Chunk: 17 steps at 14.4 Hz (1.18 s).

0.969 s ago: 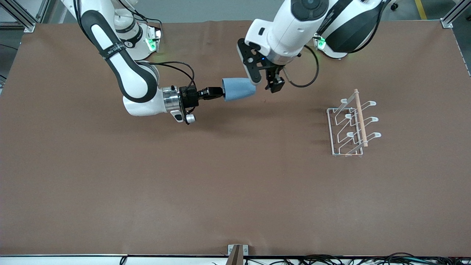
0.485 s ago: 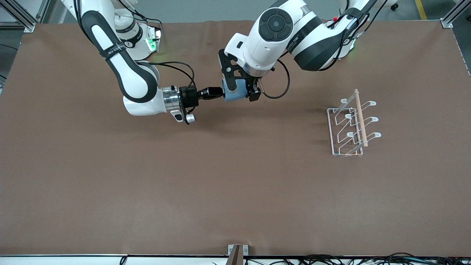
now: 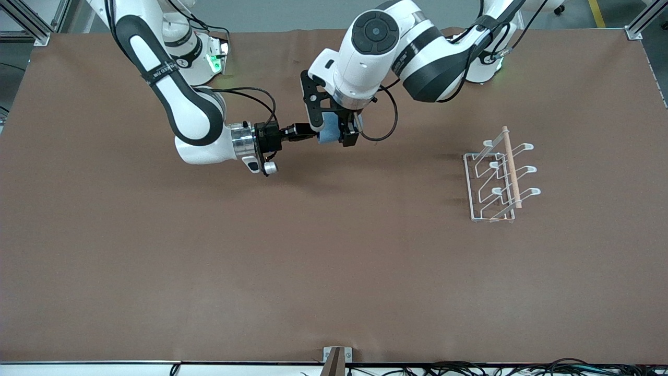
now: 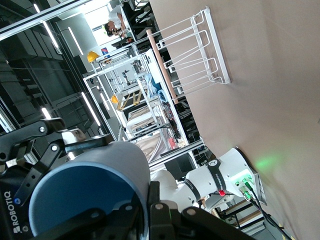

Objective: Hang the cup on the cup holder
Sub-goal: 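Grasp the cup rim with the left gripper beside the right gripper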

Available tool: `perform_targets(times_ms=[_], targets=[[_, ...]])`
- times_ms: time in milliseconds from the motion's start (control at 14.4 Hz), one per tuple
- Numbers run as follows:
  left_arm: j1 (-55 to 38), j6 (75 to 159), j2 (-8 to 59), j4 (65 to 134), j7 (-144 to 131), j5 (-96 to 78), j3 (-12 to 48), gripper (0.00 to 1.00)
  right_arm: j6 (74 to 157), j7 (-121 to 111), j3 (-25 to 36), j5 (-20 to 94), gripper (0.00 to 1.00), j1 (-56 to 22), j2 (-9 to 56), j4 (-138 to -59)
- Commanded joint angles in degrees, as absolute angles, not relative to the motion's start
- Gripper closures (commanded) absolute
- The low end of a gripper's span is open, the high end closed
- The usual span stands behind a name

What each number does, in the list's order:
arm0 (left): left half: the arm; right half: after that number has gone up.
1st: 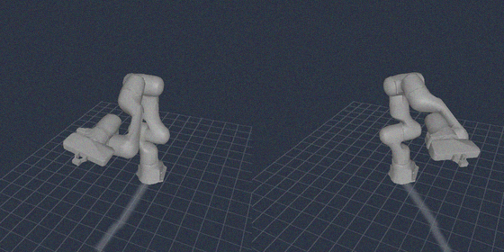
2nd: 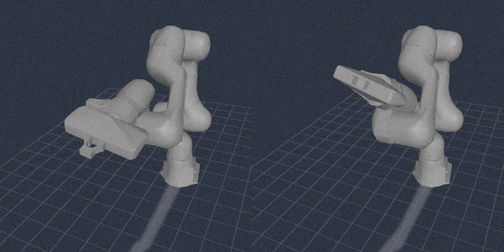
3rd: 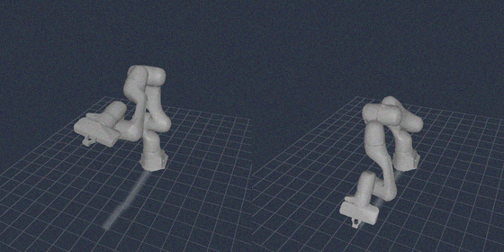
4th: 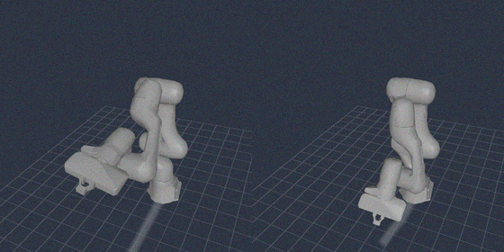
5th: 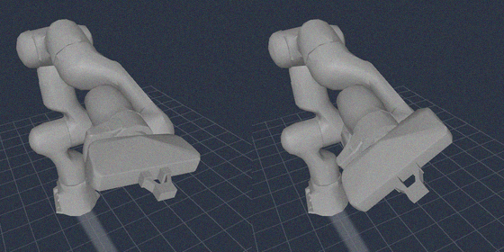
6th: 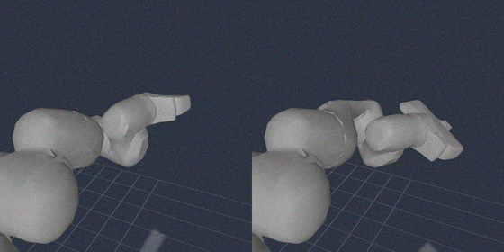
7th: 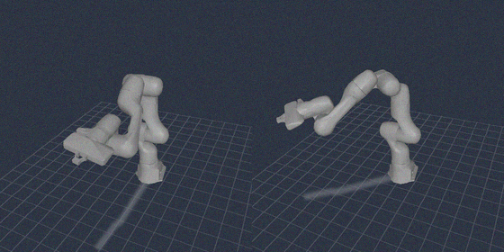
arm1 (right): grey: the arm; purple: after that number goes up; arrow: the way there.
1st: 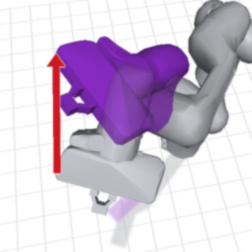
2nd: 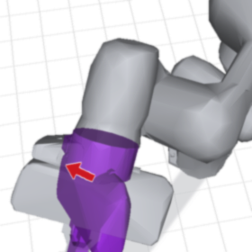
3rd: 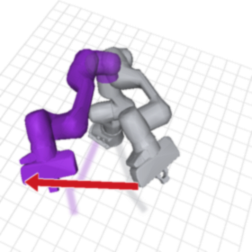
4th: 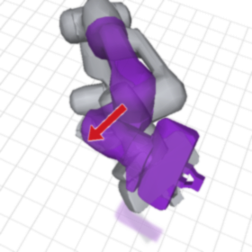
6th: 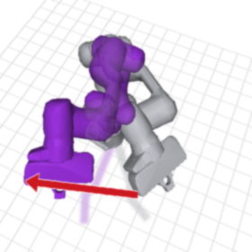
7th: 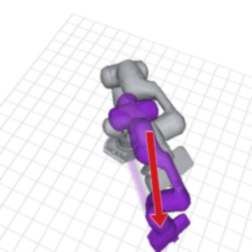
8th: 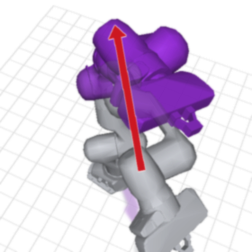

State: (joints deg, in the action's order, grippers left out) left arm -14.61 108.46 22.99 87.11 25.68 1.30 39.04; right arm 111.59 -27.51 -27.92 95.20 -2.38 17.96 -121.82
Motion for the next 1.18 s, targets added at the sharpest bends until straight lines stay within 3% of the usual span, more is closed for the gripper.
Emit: perform_targets(times_ms=[0, 346, 415, 554, 762, 1038, 1108], targets=[[-14.85, 108.98, 23.47, 87.53, 25.93, 2.29, 39.46, 0.0, 111.45, -28.56, -28.3, 97.12, 0.99, -2.11, 17.49, -122.34], [-14.41, 108.9, 22.68, 90.26, 26.1, 3.68, 39.46, 0.0, 111.36, -28.48, -28.3, 97.21, 0.99, -2.11, 17.49, -122.34], [-14.5, 108.81, 22.59, 90.35, 26.1, 4.74, 39.46, 0.06, 111.36, -28.48, -28.3, 97.12, 0.99, -2.11, 17.49, -122.26], [-13.72, 106.36, 21.28, 90.35, 26.28, 5.1, 39.55, 0.44, 111.36, -28.48, -28.3, 97.12, 0.99, -2.11, 17.49, -122.26], [-13.71, 104.77, 21.18, 90.09, 26.19, 5.19, 39.55, 0.58, 111.36, -28.48, -28.3, 97.12, 0.98, -2.02, 17.67, -122.26], [-13.71, 104.85, 21.36, 90.0, 26.02, 5.19, 39.55, 0.66, 111.27, -28.48, -28.3, 97.12, 0.98, -2.02, 17.84, -122.26], [-13.71, 104.85, 21.18, 89.91, 25.75, 5.19, 39.55, 0.67, 111.18, -28.39, -28.3, 97.12, 0.92, -2.02, 17.84, -122.17]])
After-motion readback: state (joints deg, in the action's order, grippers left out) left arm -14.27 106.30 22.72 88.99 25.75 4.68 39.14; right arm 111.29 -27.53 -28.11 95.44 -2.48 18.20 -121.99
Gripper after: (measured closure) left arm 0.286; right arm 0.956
